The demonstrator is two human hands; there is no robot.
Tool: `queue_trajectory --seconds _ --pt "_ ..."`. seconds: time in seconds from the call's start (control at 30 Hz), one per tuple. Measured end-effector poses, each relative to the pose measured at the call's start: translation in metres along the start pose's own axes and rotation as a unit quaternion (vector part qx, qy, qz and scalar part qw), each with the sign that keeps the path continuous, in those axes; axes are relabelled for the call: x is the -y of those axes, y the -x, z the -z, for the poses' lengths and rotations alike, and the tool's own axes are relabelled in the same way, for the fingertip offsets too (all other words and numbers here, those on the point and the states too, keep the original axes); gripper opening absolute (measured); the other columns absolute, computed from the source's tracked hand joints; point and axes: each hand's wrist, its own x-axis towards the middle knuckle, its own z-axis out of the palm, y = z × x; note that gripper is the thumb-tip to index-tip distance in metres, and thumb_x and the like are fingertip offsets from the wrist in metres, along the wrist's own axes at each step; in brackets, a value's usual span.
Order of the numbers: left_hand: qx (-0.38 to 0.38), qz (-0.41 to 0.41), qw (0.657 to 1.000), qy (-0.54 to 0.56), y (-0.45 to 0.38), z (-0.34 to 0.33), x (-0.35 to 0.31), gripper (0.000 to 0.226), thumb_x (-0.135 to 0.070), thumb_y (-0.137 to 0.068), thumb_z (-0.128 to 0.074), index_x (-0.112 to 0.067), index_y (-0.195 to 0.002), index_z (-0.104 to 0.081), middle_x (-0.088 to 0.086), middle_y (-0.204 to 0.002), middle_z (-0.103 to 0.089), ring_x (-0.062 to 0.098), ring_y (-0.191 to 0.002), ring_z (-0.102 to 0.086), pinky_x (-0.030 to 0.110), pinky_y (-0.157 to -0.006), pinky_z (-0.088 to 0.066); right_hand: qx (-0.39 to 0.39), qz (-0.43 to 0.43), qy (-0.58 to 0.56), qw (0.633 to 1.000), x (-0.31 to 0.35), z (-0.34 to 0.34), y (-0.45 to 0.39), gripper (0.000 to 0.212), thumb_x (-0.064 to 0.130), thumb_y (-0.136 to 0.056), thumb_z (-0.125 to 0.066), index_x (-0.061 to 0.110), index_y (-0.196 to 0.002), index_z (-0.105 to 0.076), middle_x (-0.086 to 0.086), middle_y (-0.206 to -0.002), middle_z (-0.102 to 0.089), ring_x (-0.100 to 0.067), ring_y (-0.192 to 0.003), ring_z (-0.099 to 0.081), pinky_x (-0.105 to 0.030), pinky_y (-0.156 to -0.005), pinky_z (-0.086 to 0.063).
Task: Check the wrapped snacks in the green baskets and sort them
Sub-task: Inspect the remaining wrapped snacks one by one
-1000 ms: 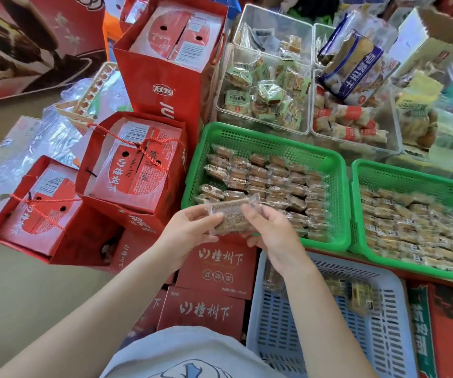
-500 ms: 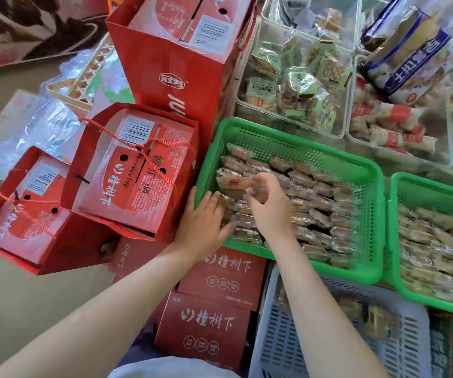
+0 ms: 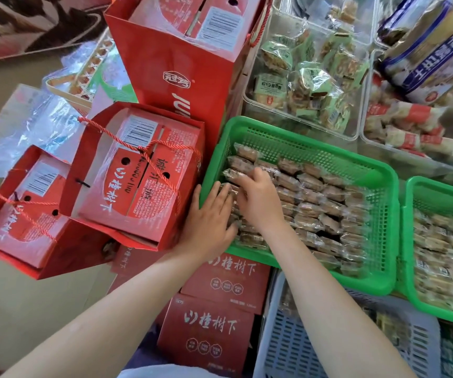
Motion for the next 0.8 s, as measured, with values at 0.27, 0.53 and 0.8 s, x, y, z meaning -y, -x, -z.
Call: queue_trajectory --seconds 0.27,0.53,0.8 --pt "0.043 0.018 0.999 -0.027 -0.005 0.0 -0.002 0.072 -0.055 -0.103 -0.017 -0.017 -0.162 -0.002 0.002 -0.17 0.005 0.017 -0.156 0.008 0.058 -0.122 0.01 0.021 -0.09 0.024 0.995 0.004 -0.007 -0.022 0.008 0.008 -0.093 -0.062 0.002 -0.098 -0.064 -0.015 -0.098 -0.06 -0.035 -0.095 -0.057 -0.043 -0.071 -0.051" --pt "0.05 0.015 0.998 -0.036 -0.005 -0.002 -0.001 0.074 -0.057 -0.103 -0.017 -0.016 -0.163 -0.004 0.003 -0.17 0.004 0.017 -0.157 0.006 0.059 -0.122 0.01 0.049 -0.127 0.008 0.991 0.01 0.004 -0.018 0.025 -0.001 -0.093 -0.047 0.011 -0.115 -0.051 -0.016 -0.11 -0.05 -0.037 -0.076 -0.057 -0.037 -0.054 -0.036" --pt "0.012 0.006 1.0 -0.007 -0.003 0.002 0.004 0.07 -0.059 -0.104 -0.014 -0.018 -0.161 -0.014 0.002 -0.17 -0.006 0.018 -0.157 0.003 0.057 -0.121 0.015 -0.092 -0.166 -0.221 0.957 0.026 0.058 0.01 0.009 0.01 -0.104 -0.042 0.011 -0.099 -0.05 -0.001 -0.091 -0.052 -0.006 -0.08 -0.052 -0.024 -0.068 -0.042"
